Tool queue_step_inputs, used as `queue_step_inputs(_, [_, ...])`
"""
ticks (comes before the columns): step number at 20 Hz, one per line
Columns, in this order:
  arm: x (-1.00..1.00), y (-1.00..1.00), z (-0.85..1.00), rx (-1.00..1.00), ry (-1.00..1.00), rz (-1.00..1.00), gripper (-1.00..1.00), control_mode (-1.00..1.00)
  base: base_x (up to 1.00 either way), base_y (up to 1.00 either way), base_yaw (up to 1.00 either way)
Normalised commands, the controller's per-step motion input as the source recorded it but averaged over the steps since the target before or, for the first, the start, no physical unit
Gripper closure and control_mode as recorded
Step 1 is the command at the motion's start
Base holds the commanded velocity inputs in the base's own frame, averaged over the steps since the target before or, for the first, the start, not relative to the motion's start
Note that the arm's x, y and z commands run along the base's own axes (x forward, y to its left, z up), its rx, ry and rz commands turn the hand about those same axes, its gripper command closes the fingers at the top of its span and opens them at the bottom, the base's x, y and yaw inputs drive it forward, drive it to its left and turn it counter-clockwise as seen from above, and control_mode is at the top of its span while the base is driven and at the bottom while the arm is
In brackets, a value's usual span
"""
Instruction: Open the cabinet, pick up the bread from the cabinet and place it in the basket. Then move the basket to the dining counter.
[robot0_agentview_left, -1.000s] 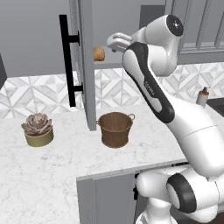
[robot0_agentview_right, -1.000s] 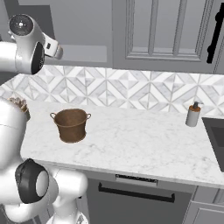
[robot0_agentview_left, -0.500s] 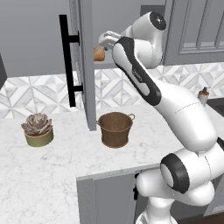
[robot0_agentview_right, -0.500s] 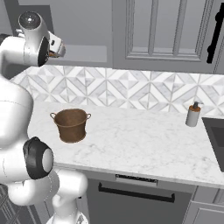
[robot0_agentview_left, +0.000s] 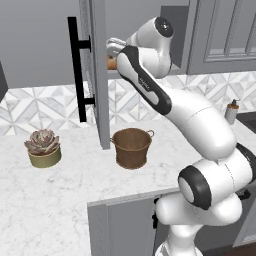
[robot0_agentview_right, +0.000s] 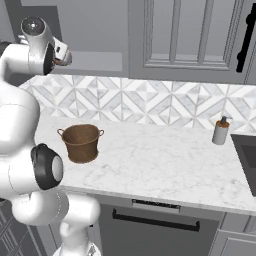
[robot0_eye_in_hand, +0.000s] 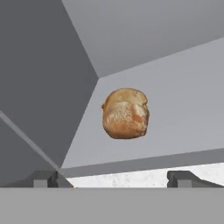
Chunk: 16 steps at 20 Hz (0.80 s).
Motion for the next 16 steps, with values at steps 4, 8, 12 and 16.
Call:
queue_step_inputs(4, [0.28, 0.00, -0.12, -0.03, 0.05, 0.00, -1.00, -1.00, 0.00, 0.00, 0.00])
queue_step_inputs(8, [0.29, 0.00, -0.16, -0.05, 0.06, 0.00, -1.00, -1.00, 0.00, 0.00, 0.00])
queue_step_inputs(12, [0.30, 0.00, -0.09, -0.03, 0.04, 0.00, -1.00, -1.00, 0.00, 0.00, 0.00])
queue_step_inputs(16, [0.29, 0.07, -0.06, -0.03, 0.01, 0.00, -1.00, -1.00, 0.00, 0.00, 0.00])
